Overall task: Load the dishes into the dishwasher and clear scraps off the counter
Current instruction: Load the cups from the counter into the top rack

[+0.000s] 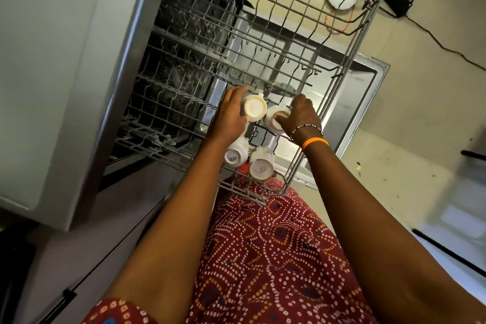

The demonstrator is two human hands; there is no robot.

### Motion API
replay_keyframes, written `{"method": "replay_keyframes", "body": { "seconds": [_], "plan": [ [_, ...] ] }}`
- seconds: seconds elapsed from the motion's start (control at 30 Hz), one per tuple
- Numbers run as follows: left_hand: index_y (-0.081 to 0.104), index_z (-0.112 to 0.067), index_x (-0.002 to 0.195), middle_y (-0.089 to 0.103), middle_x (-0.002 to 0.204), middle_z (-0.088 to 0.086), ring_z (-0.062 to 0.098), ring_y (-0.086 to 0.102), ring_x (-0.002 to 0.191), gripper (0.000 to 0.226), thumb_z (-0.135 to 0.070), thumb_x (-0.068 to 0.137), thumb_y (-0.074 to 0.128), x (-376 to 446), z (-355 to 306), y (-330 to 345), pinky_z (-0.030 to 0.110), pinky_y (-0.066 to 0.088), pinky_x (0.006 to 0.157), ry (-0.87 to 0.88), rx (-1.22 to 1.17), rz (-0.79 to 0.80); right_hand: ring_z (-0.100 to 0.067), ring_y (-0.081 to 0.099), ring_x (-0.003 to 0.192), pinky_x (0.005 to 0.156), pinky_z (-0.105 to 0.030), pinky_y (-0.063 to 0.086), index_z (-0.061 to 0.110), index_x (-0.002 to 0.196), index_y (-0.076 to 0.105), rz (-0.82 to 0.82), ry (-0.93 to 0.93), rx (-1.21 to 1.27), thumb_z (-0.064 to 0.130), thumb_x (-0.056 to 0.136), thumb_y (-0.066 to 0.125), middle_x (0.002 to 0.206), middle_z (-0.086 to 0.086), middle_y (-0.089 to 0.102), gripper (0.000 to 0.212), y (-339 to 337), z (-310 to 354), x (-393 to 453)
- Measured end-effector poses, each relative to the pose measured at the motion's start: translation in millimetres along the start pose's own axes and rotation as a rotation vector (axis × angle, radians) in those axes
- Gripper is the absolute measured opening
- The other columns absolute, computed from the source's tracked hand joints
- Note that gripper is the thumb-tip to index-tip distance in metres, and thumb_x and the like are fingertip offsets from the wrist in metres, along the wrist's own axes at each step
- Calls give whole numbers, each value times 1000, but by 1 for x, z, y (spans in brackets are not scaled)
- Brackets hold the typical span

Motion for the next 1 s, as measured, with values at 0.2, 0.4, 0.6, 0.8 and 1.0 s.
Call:
{"method": "replay_keyframes", "body": {
  "seconds": [0.2,0.4,0.6,0.8,1.0],
  "plan": [
    [54,-1,119,51,127,17,24,54,110,35,10,86,50,-57,23,-34,20,47,88,-147,-344,-252,-33,58,103,82,-33,44,2,106,59,57,-285,89,19,84,63,108,-18,64,27,-3,49,-30],
    [58,4,114,60,111,10,10,52,95,26,5,90,50,-162,48,-55,-2,39,71,-261,-579,-550,-39,59,95,79,-41,44,-3,97,59,172,-587,15,14,87,56,99,-26,65,20,39,115,-110],
    [62,-2,109,63,106,7,10,54,92,23,2,89,53,-290,92,-81,1,38,70,-375,-646,-840,-25,59,80,66,-28,38,-1,96,61,381,-812,-29,20,90,57,92,-22,67,23,107,169,-223],
    [64,-9,109,65,111,8,20,60,102,24,-2,90,51,-434,141,-103,20,44,83,-498,-709,-1137,-25,55,71,64,-32,40,-3,89,60,512,-1045,-107,16,89,57,74,-14,57,20,164,213,-353],
    [61,-10,114,62,117,6,16,56,108,24,-7,93,50,-558,173,-128,17,40,84,-491,-692,-1352,-18,50,58,61,-32,47,21,69,53,603,-1239,-94,11,91,53,61,0,52,24,202,261,-466]
  ]
}}
Point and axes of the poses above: each hand's wrist, its own x-axis towards the middle knuckle, its own y-axis out of the palm, z = x × y, the point moved 10 cm from there along x, towards the middle knuckle
